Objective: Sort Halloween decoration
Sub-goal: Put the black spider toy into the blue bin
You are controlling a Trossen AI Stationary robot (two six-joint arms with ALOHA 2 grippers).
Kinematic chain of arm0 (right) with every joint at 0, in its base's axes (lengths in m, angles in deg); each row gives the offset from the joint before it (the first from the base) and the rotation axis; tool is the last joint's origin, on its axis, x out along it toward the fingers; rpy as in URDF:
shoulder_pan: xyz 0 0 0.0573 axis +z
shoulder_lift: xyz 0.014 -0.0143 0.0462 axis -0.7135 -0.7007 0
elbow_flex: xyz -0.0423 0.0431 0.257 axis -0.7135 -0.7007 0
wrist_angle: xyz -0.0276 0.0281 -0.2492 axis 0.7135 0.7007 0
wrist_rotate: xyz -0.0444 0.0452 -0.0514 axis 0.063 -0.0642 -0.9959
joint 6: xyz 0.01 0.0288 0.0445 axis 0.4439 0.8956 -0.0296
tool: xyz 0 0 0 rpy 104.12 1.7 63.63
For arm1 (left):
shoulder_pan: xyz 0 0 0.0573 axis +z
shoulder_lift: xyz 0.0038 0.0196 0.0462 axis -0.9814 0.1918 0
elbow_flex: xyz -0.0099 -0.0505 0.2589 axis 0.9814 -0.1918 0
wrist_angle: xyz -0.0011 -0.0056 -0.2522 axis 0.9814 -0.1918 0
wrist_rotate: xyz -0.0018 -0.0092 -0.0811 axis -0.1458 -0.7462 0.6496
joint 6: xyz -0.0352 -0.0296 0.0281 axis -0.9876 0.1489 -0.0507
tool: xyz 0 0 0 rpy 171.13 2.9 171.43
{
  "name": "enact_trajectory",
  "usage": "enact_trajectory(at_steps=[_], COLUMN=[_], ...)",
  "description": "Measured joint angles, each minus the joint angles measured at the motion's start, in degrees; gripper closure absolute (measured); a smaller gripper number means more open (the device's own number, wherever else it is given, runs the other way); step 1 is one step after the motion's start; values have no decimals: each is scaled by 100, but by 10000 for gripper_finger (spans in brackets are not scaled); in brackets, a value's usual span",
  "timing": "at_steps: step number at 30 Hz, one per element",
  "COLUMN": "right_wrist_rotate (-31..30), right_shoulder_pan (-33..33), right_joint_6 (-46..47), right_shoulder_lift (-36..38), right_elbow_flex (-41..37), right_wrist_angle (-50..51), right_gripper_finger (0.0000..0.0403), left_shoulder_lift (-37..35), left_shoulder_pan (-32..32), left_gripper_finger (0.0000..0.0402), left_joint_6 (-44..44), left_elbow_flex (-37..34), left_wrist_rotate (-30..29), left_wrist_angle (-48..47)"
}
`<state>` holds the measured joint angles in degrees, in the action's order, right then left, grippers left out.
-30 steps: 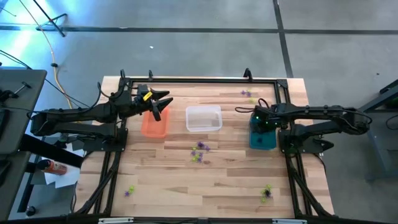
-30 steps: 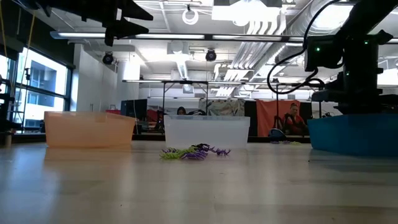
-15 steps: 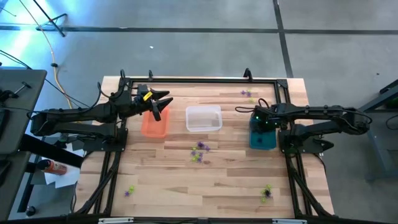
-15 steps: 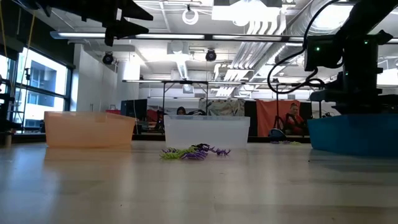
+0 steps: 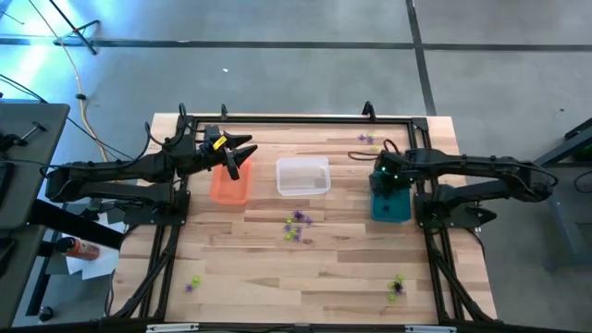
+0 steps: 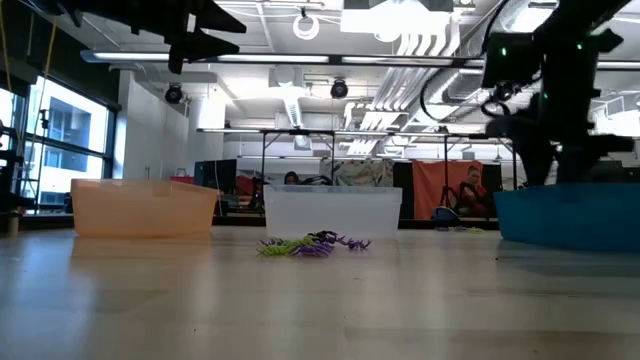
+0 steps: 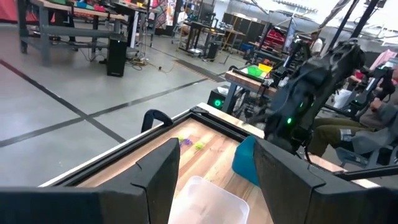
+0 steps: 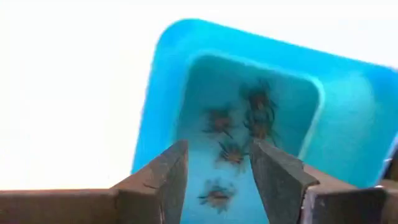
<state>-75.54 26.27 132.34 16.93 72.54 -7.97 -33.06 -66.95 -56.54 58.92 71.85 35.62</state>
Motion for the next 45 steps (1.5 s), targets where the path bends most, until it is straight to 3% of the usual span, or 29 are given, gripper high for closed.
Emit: enact_trajectory(at_steps=[6,10,15,20,23,31,35,38,41,45], right_wrist_rotate=[-806,-1161,-922,-328,-116,-108,7,803,1562,2059], right_shoulder_pan=[22,169,534,972,1242,1362,1364,1416,1741,2698], right_joint_6=[-650,-1543,-2740,-3504,-3931,-4232,-3719,-2578,-1267,192], right_shoulder_lift=[485,854,1146,1078,885,727,739,743,661,412], right_elbow_flex=[1178,1875,2126,1869,1838,1831,1831,1831,1831,1831], right_wrist_angle=[363,-363,-2161,-3838,-4113,-4171,-4145,-3741,-2769,-1209], right_gripper_finger=[239,240,240,240,240,240,240,243,250,259], left_shoulder_lift=[0,0,0,54,72,70,70,70,70,70], left_shoulder_pan=[0,0,0,-47,-96,-118,-118,-115,-114,-114], left_gripper_finger=[211,211,211,211,211,211,211,211,211,211], left_joint_6=[10,8,-228,-382,-492,-490,-486,-488,-488,-496], left_elbow_flex=[0,0,0,2,2,25,26,26,26,25], left_wrist_rotate=[4,100,436,1488,1768,1763,1740,1663,1657,1655], left_wrist_angle=[6,41,162,835,1071,1113,1063,1031,957,813])
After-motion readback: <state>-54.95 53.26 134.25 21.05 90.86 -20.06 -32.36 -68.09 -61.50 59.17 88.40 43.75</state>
